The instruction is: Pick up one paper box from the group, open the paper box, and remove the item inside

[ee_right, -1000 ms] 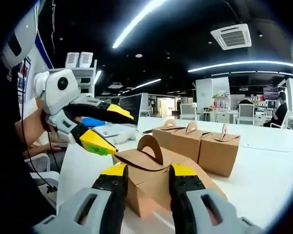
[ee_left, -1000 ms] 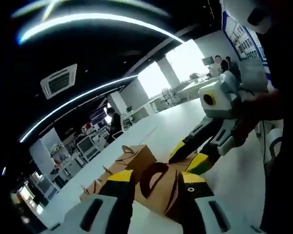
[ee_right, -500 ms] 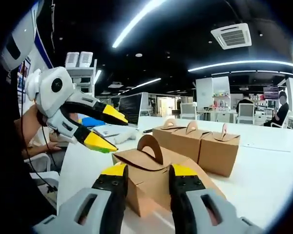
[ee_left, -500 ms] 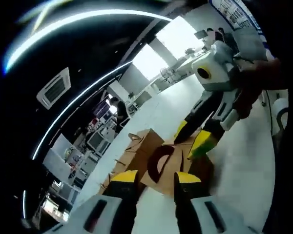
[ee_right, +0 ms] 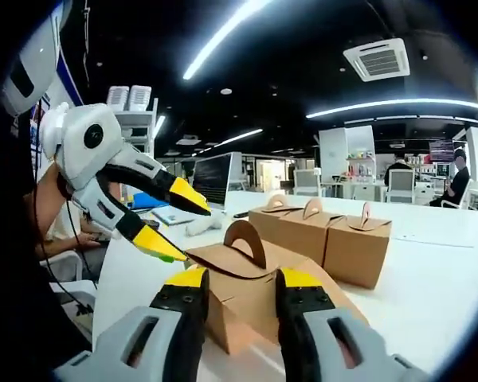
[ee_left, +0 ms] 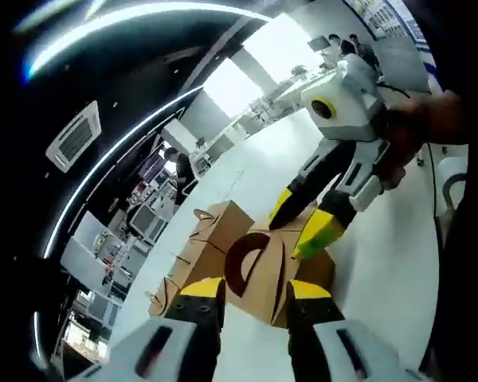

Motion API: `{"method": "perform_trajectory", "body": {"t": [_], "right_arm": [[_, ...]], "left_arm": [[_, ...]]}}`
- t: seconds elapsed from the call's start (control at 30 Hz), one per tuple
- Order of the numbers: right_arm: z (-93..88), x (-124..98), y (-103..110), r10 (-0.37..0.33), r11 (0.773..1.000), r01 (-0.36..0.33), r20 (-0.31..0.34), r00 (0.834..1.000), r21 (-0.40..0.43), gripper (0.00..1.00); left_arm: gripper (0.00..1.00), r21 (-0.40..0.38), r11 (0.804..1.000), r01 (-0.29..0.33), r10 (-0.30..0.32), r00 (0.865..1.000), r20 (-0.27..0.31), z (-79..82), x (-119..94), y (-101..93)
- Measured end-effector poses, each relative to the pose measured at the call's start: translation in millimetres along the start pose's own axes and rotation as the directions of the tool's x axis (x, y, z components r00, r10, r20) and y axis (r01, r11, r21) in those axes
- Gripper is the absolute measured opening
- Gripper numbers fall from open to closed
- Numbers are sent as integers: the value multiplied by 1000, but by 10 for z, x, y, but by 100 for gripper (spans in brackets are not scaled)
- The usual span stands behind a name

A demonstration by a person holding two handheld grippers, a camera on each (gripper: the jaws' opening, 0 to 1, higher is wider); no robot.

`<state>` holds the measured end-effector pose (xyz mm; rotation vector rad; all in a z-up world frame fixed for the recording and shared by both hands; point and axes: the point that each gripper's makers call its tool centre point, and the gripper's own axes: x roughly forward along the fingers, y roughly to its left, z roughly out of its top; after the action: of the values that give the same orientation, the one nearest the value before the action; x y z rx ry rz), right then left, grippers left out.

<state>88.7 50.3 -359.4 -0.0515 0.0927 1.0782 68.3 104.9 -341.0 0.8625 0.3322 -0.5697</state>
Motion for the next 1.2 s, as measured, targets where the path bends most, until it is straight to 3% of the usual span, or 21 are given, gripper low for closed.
{"method": "perform_trajectory", "body": {"t": [0.17,0.33,0.5,0.67,0.77,0.87,1.2], "right_arm": [[-5,0,-4,0,1000,0,-1,1000,3,34],[-9,0,-3,2,1000,-2,-4,1000,-1,34],[-11,1,-3,3,1000,-3,-5,1000,0,34],[-12,-1,-4,0,1000,0,-2,1000,1,34],[-12,-1,-4,3,1000,-3,-4,1000,-1,34],[-14,-3,-6,4,1000,-4,-1,1000,1,34],[-13,-8,-6,17,1000,-17,5,1000,0,34]], "left_arm": [[33,31,999,16,-15,1000,-15,45,26,120],[32,34,996,84,-85,996,21,200,44,43],[32,29,992,122,-121,992,-30,130,115,-20],[32,-3,982,186,-186,981,-46,114,156,-80],[32,40,986,161,-157,985,-75,85,194,-37],[31,63,981,182,-174,979,-109,48,220,-82],[28,139,978,154,-131,978,-164,74,206,-115]]}}
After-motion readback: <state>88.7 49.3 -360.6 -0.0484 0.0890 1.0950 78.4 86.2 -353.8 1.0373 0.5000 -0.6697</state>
